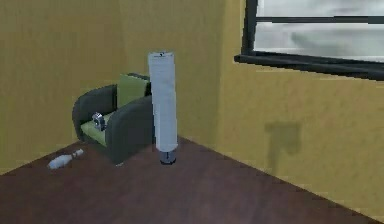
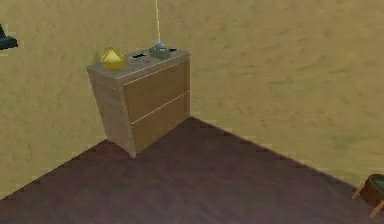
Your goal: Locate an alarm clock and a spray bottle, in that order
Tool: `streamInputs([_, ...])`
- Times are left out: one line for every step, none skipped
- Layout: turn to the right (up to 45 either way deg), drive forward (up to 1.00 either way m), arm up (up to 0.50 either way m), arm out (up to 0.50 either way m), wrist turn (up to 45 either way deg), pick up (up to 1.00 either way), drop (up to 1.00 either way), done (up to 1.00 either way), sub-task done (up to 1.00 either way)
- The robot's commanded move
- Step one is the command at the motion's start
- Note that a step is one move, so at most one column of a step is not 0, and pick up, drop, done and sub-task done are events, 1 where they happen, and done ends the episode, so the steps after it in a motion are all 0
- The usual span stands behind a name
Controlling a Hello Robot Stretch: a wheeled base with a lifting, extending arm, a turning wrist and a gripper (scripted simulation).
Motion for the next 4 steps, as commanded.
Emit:
streamInputs([0.0,0.25,0.00,0.00,0.0,0.00,0.00,0.00,0.00])
streamInputs([-33.0,0.00,0.00,0.00,0.0,0.00,0.00,0.00,0.00])
streamInputs([0.0,1.00,0.00,0.00,0.0,0.00,0.00,0.00,0.00])
streamInputs([0.0,0.00,0.00,0.00,0.0,0.00,0.00,0.00,1.00])
